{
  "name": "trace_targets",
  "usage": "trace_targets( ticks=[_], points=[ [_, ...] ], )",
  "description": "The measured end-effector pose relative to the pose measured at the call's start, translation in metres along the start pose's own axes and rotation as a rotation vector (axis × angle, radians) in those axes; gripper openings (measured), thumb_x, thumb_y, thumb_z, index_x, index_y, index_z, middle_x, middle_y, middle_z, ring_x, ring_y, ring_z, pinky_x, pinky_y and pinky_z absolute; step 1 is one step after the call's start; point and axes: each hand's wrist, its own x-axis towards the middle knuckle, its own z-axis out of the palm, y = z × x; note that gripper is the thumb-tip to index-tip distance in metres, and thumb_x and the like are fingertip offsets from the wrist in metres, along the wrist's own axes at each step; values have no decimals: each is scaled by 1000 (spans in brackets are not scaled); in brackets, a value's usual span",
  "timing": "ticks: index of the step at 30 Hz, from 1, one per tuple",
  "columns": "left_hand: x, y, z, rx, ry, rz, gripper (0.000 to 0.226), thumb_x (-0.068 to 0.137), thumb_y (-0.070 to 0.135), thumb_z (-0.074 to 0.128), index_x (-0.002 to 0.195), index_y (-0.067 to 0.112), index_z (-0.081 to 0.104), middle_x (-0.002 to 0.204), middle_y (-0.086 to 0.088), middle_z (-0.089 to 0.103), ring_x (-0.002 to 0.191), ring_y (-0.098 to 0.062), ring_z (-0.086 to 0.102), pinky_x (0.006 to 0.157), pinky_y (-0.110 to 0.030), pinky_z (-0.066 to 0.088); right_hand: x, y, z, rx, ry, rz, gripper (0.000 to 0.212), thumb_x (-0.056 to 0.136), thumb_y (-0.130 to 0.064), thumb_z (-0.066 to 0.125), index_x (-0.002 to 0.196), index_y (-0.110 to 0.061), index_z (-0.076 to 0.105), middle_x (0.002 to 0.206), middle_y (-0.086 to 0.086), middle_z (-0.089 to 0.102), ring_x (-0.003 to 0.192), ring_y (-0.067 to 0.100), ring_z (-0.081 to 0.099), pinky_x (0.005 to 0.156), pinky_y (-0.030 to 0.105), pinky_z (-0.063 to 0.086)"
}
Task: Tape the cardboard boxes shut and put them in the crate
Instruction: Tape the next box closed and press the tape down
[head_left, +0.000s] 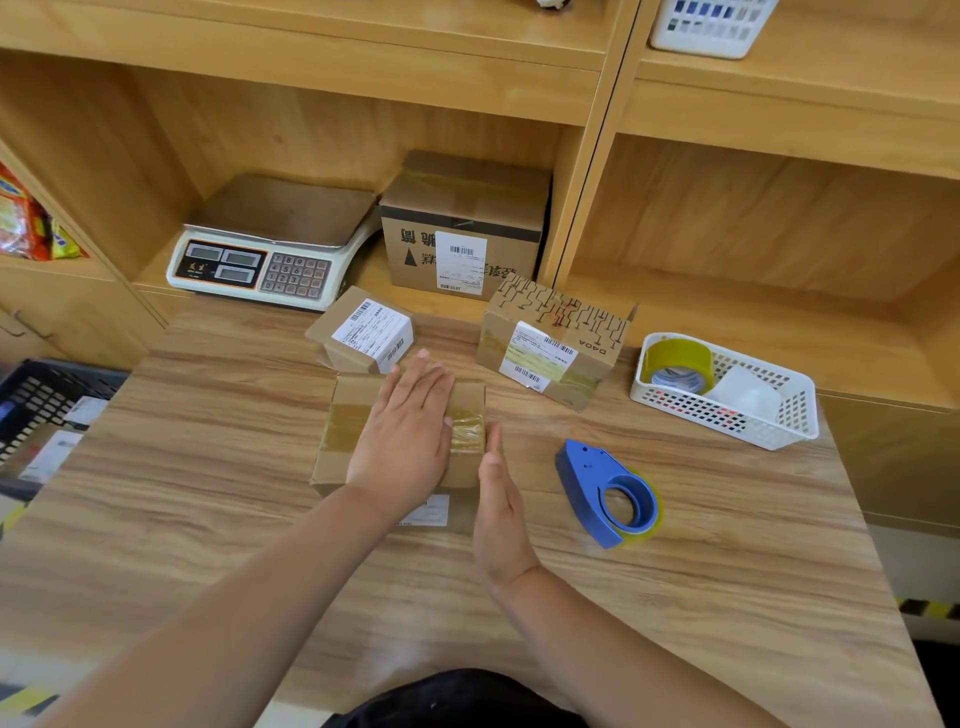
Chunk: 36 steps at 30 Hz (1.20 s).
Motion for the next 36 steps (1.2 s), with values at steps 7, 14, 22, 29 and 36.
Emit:
trace_targets(
  ticks=[7,14,22,29,36],
  points=[
    [-7,1,-7,-181,112,-22,45,87,24,33,120,8,59,123,-6,61,124,-19,45,105,-30,32,38,-25,-21,-229,2,-79,52,104,-27,30,152,-22,11,156,-15,10,141,-4,8,118,22,6],
    [-9,-5,-7,-173,183,82,40,88,22,38,117,5,60,115,-9,64,117,-21,47,100,-34,36,62,-49,-30,-475,-105,-126,38,100,-16,41,137,-18,48,139,-3,46,130,10,40,110,24,26],
    [-8,-37,-11,-134,380,-181,36,88,21,40,115,4,59,112,-14,64,109,-25,43,91,-37,29,19,-34,-42,-772,-64,-136,72,78,-50,68,140,-34,35,110,-10,36,107,10,42,91,27,38],
    [-27,-38,-19,-333,-204,-276,126,56,76,65,151,14,10,158,-9,1,145,-21,-9,116,-39,-7,20,-39,-29,-974,-76,-72,82,55,-70,67,126,-36,44,106,-10,43,109,13,39,95,34,39],
    [-22,-33,-29,-136,-461,-266,139,54,81,62,148,19,-19,155,-7,-27,142,-23,-26,117,-45,0,37,-43,-19,-1040,-3,26,57,70,-72,58,98,-24,49,101,-6,48,107,19,42,94,43,39]
  ],
)
